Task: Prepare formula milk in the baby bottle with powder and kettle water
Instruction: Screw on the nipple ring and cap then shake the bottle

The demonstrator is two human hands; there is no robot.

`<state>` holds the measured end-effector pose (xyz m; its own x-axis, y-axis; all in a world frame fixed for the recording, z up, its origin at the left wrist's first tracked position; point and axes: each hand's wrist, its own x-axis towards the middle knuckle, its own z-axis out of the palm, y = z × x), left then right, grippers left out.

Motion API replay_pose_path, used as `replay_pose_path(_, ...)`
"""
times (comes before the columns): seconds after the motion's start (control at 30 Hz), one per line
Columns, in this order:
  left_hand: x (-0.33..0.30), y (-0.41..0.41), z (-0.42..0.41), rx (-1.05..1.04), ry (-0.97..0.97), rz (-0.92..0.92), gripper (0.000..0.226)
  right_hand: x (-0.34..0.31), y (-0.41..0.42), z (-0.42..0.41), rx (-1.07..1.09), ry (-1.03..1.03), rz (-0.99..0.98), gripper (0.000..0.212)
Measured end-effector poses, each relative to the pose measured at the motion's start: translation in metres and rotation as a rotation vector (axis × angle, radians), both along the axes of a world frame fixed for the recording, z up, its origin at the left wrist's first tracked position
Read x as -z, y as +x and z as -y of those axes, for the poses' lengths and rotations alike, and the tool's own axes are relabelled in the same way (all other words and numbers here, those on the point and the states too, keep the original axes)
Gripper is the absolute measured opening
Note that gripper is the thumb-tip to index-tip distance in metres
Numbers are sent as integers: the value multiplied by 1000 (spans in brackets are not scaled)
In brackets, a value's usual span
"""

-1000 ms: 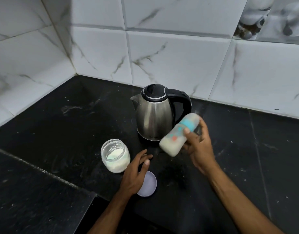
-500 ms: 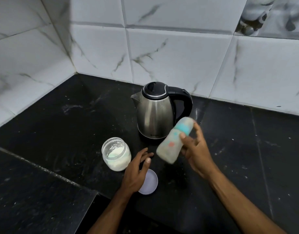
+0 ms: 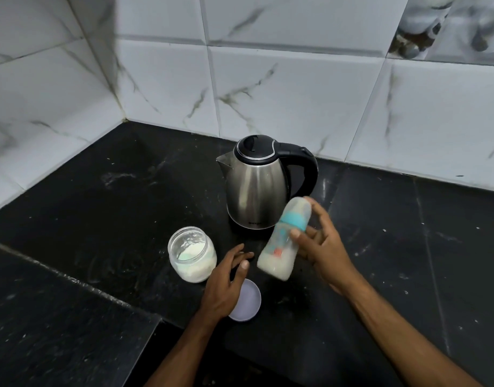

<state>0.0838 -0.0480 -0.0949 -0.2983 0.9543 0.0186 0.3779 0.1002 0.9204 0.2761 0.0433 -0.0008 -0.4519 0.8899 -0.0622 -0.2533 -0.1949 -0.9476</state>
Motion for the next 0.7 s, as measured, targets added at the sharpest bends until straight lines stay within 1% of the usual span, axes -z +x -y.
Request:
replay_pose_path(0.07, 1, 0, 1, 2, 1, 9, 65, -4, -1, -12, 184, -115, -182, 81)
replay_pose_path(0.1, 1, 1, 1, 1, 1, 8, 65, -3, -2, -15, 240, -155, -245, 81)
replay_pose_path(0.13, 1, 1, 1, 0, 1, 8, 64, -1, -3, -15, 249, -166, -257, 81)
replay_pose_path(0.2, 0, 0, 1, -3, -6, -6, 58, 3, -4, -7, 145, -154, -173, 83)
replay_pose_path(0.27, -2, -1, 0, -6, -9, -32, 53, 7, -4, 1, 9, -83, -20, 76)
replay_pose_path(0.3, -2, -1, 0, -5, -8, -35, 53, 7, -4, 2, 5, -61, 1, 74)
replay_pose_path(0.33, -2, -1, 1, -3, -5, -29, 54, 6, -4, -1, 39, -61, -23, 77)
replay_pose_path(0.4, -1, 0, 2, -5, -4, -7, 60, 3, -5, -9, 154, -124, -161, 86)
replay_pose_path(0.43, 1, 0, 2, -7, -6, -4, 61, 3, -6, -11, 186, -140, -201, 86)
replay_pose_path(0.47, 1, 0, 2, -5, -8, -4, 61, 2, -6, -9, 169, -132, -200, 85)
replay_pose_path(0.5, 1, 0, 2, -7, -9, -8, 59, 1, -6, -5, 106, -111, -155, 86)
replay_pose_path(0.53, 0, 0, 1, -8, -10, -10, 59, 2, -5, 0, 16, -67, -65, 87)
replay_pose_path(0.57, 0, -1, 1, -6, -13, -3, 61, 3, -4, 4, -75, -10, 40, 85)
replay_pose_path(0.6, 0, -1, 1, -1, -13, 4, 63, 2, -2, 6, -124, 39, 103, 80)
replay_pose_path(0.63, 0, -2, 1, 1, -8, 5, 65, 0, -1, 4, -108, 64, 106, 76)
replay_pose_path(0.67, 0, -1, 1, 1, -2, 3, 65, -3, -1, 0, -34, 50, 63, 74)
replay_pose_path(0.7, 0, -1, 1, -1, 2, 3, 65, -6, 0, -5, 57, 10, -21, 75)
